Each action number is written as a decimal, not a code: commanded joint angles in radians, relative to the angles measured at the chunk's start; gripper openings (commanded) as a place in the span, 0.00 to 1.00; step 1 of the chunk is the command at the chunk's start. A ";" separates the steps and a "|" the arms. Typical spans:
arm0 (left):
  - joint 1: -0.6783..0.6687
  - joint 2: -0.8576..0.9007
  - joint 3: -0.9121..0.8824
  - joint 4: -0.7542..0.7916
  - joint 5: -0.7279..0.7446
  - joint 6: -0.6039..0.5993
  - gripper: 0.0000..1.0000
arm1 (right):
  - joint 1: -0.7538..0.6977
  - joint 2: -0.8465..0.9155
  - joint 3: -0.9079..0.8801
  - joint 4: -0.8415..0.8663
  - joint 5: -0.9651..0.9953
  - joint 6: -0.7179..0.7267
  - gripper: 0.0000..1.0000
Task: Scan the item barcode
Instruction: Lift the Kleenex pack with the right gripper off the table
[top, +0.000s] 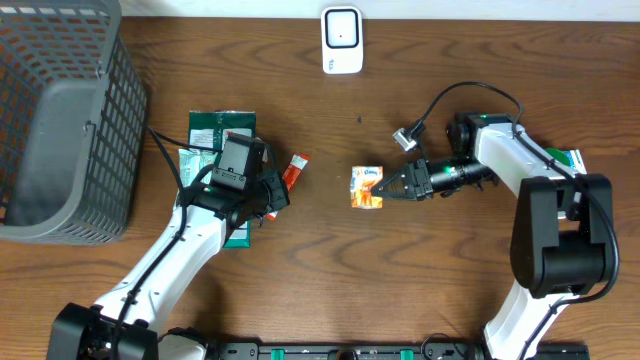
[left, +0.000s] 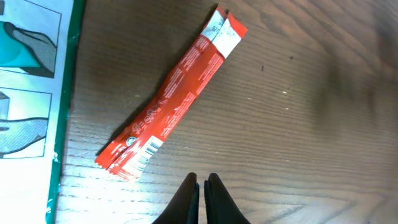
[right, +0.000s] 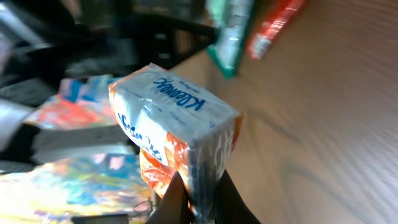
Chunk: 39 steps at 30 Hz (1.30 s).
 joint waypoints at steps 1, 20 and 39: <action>0.003 -0.007 -0.004 -0.003 0.011 0.038 0.09 | 0.038 -0.018 0.007 -0.047 -0.181 -0.154 0.01; 0.003 -0.007 -0.004 -0.065 -0.231 0.040 0.13 | 0.213 -0.176 0.029 -0.156 -0.255 -0.204 0.01; 0.003 -0.007 -0.004 -0.069 -0.259 0.040 0.13 | 0.005 -0.706 0.098 0.076 -0.254 0.188 0.01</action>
